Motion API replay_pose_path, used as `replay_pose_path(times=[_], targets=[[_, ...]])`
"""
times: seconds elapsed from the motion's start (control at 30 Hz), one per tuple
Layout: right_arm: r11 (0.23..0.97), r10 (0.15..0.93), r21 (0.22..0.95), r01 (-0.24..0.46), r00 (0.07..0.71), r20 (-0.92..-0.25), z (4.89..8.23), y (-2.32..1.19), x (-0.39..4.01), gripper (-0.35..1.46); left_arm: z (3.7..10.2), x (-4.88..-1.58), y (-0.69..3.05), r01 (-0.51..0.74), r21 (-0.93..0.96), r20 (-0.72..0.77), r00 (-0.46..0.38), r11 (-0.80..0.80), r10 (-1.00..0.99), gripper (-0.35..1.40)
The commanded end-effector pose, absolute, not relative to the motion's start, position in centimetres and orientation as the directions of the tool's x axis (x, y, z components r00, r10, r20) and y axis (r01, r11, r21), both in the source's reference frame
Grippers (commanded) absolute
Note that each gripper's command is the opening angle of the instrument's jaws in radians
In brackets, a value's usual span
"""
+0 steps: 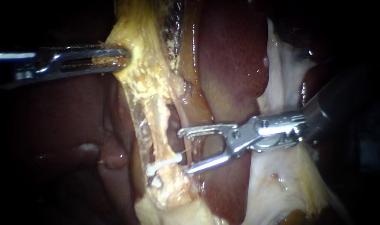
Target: Going back first clip left tube
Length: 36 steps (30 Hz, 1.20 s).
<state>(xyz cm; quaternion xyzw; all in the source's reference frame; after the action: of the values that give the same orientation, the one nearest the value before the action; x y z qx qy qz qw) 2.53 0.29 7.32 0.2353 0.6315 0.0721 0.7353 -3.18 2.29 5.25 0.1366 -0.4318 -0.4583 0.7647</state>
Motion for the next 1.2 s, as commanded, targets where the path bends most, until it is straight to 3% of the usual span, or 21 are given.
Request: replay_pose_path(times=[0.03,0.43,0.77,1.03,1.2], targets=[[0.883,0.396,0.429,0.188,0.192,-0.898,7.29,0.33,2.48,0.6,5.25,-3.18,2.3,0.583,0.605,0.535,0.207,0.543,-0.819,-0.35],[0.889,0.393,0.423,0.174,0.179,-0.902,6.85,0.6,2.0,0.6,5.32,-3.19,2.28,0.583,0.603,0.538,0.207,0.545,-0.817,-0.35],[0.889,0.394,0.423,0.173,0.179,-0.901,6.83,0.6,2.02,0.6,5.73,-3.28,2.23,0.588,0.584,0.551,0.219,0.559,-0.806,-0.35],[0.889,0.395,0.423,0.172,0.176,-0.902,6.82,0.6,2.02,0.6,6.29,-3.61,2.17,0.575,0.606,0.519,0.238,0.55,-0.821,-0.35],[0.89,0.4,0.424,0.169,0.162,-0.902,6.8,0.6,2.02,0.6,6.3,-3.72,2.16,0.572,0.609,0.516,0.24,0.55,-0.822,-0.35]])
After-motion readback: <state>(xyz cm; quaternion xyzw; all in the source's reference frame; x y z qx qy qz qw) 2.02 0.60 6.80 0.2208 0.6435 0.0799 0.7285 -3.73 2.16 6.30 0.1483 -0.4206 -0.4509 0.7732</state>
